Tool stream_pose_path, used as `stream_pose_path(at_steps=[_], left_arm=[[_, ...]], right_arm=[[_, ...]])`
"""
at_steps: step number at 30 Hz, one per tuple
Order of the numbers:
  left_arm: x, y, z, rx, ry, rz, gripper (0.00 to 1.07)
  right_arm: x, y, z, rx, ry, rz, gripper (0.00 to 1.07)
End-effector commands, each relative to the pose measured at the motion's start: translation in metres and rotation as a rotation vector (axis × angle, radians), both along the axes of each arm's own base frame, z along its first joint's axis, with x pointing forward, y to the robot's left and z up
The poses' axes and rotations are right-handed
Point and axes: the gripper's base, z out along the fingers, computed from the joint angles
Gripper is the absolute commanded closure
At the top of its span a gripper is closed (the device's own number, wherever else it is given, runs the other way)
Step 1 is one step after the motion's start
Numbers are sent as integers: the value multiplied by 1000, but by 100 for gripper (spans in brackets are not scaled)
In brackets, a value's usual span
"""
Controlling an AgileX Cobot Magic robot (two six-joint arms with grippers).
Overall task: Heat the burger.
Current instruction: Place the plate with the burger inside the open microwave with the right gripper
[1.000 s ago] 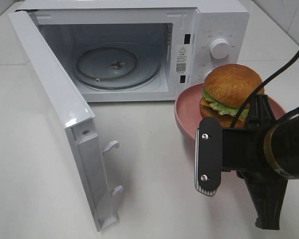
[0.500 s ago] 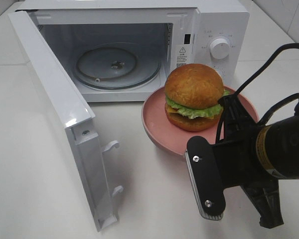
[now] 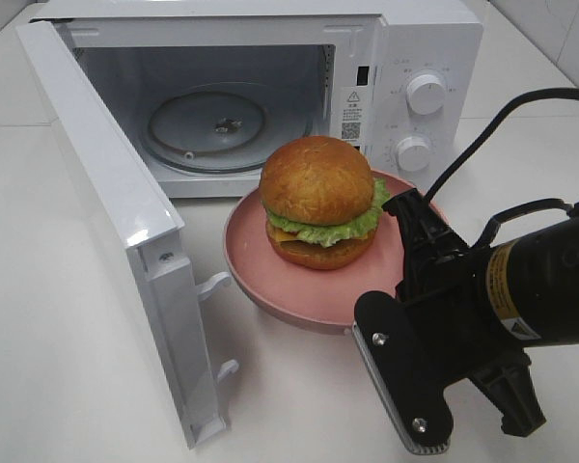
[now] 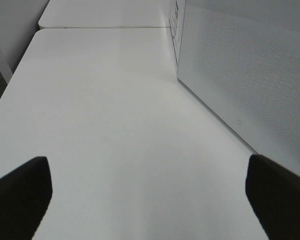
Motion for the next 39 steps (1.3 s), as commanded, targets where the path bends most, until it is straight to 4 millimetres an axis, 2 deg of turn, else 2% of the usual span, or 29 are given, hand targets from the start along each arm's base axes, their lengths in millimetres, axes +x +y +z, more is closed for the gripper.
stream_pose_path(at_steps=[1, 7, 17, 27, 34, 39], left_arm=[[-2, 0, 0, -3, -26, 0, 8], [-2, 0, 0, -3, -26, 0, 8], [-2, 0, 0, -3, -26, 0, 8], [-2, 0, 0, -3, -26, 0, 8], [-2, 0, 0, -3, -26, 0, 8], [-2, 0, 0, -3, -26, 0, 8]], right_arm=[[7, -3, 6, 16, -32, 39, 104], [18, -8, 9, 69, -58, 72, 104], [27, -17, 10, 61, -74, 94, 104], [28, -15, 12, 100, -83, 110, 107], [36, -8, 27, 132, -128, 117, 107], [39, -6, 25, 101, -139, 145, 107]])
